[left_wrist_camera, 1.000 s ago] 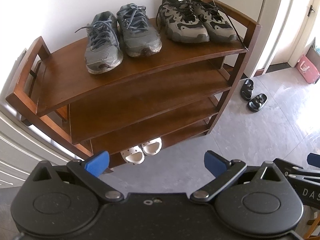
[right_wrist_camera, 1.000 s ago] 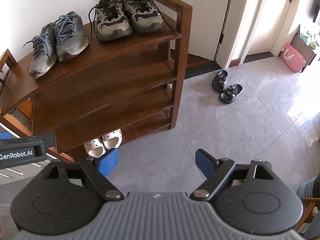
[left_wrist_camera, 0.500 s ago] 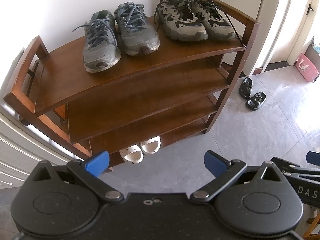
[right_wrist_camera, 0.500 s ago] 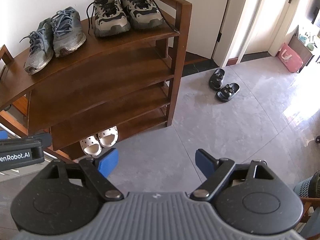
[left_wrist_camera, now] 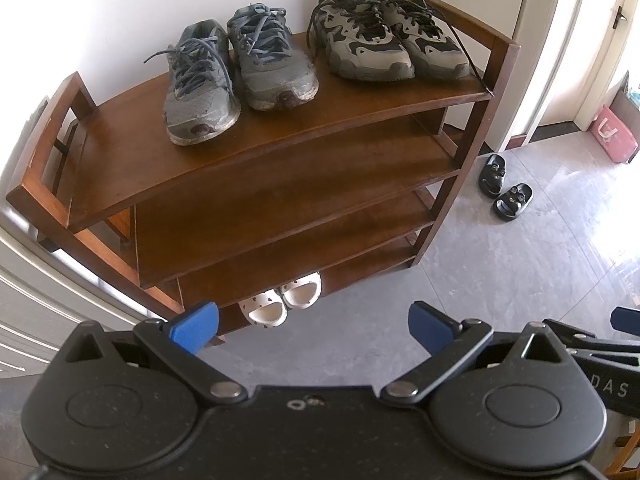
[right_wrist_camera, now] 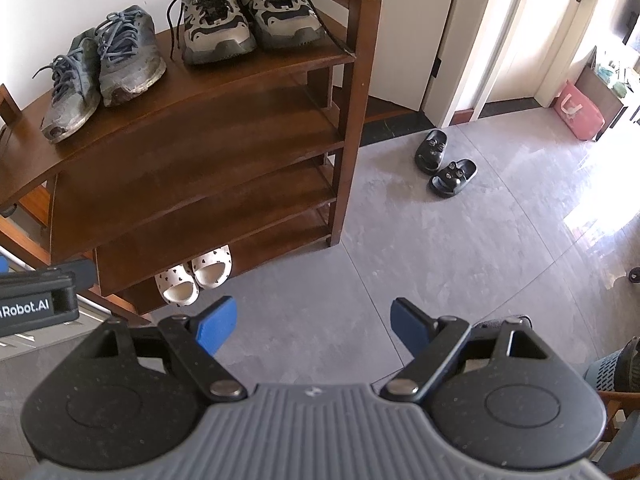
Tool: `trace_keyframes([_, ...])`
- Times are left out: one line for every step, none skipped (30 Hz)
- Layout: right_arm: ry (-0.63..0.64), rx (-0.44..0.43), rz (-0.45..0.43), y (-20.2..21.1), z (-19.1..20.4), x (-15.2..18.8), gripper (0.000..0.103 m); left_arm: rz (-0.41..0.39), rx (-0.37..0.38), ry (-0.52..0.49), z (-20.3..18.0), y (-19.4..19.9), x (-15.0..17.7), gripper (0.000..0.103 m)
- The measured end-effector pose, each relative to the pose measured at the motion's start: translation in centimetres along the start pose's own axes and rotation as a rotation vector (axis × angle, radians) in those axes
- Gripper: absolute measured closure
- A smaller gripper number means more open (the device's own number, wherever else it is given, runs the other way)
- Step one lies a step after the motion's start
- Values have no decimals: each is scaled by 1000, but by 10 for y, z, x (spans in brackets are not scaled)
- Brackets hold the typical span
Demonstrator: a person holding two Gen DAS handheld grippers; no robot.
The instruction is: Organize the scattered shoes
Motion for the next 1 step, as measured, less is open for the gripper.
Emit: trace_keyframes([0,0,1,0,0,0,17,-1,-2,-1,0,0,0,1])
Point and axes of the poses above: each gripper's, at about its wrist camera, not at the fingertips, and y roughly against the way its jaws point, z to its left, x to its underside, the point moved 5 cm from there along -y, roughly the way its jaws point, and after that the axes turned 6 degrees about y, right-handed, at the moved point
